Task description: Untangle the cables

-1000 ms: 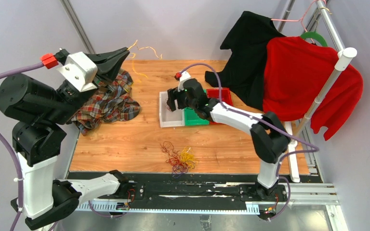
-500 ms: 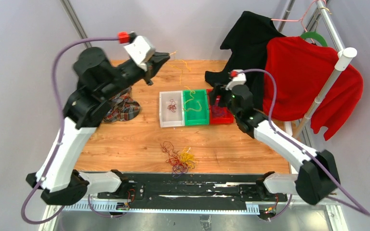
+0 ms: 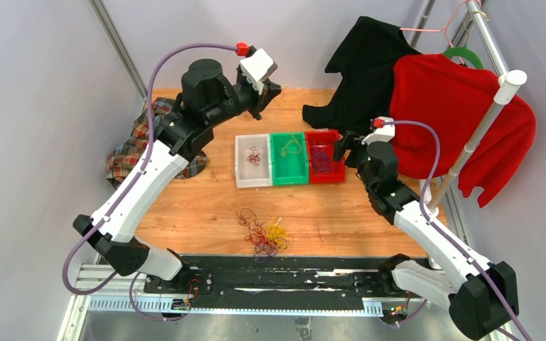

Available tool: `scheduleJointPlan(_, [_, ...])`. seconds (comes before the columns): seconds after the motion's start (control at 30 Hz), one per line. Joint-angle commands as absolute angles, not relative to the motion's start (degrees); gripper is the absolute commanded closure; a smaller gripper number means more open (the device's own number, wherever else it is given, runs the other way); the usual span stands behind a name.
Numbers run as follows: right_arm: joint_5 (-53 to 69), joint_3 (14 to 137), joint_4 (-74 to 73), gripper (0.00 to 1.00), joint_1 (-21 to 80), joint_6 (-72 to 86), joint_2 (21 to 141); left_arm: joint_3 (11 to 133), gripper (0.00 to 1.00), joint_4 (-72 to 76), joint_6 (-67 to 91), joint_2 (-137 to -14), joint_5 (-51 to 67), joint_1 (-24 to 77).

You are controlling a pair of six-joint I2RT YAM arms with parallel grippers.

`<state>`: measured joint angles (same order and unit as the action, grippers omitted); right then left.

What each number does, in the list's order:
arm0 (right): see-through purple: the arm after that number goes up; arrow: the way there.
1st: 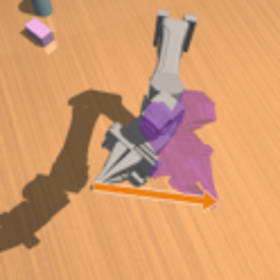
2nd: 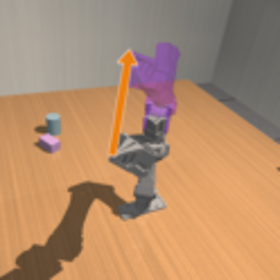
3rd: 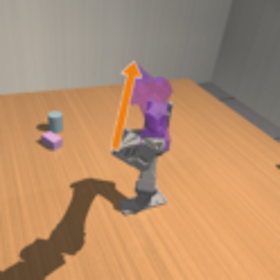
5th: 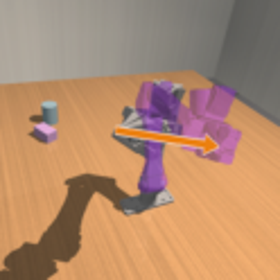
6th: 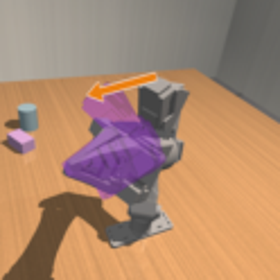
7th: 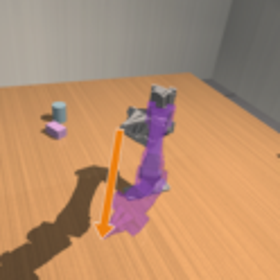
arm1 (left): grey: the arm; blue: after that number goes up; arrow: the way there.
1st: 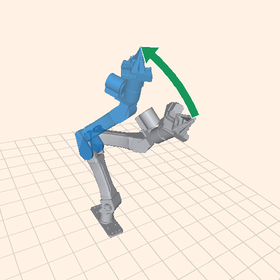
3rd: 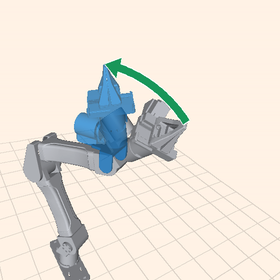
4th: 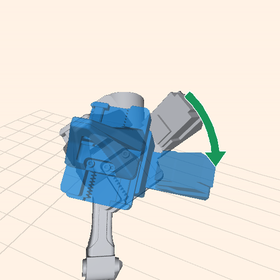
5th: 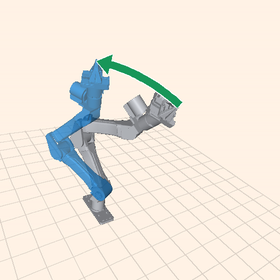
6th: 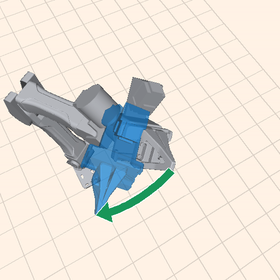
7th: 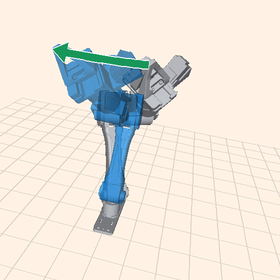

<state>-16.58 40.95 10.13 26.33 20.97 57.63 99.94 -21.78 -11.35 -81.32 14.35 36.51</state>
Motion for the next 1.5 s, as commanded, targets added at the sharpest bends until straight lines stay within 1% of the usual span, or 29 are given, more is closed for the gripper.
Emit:
scheduleJointPlan(0.0, [-17.5,39.7,9.5,0.25,24.8,21.1,56.9,99.0,0.99,-18.7,-13.2,-82.8,13.2,36.9])
scheduleJointPlan(0.2, [-18.0,37.8,9.5,0.26,24.6,20.4,55.0,94.8,1.0,-18.3,-16.5,-85.1,12.3,36.9])
scheduleJointPlan(0.63, [-17.6,35.0,11.0,0.27,24.0,20.5,53.5,94.5,1.0,-19.8,-18.0,-92.8,12.6,36.9])
scheduleJointPlan(1.1, [-16.3,35.3,11.0,0.28,23.7,20.3,53.0,92.2,1.0,-28.2,-22.8,-102.9,8.2,37.3])
scheduleJointPlan(1.47, [-16.1,35.0,10.5,0.28,23.6,20.5,52.5,90.9,1.0,-23.5,-24.8,-110.4,8.0,39.1])
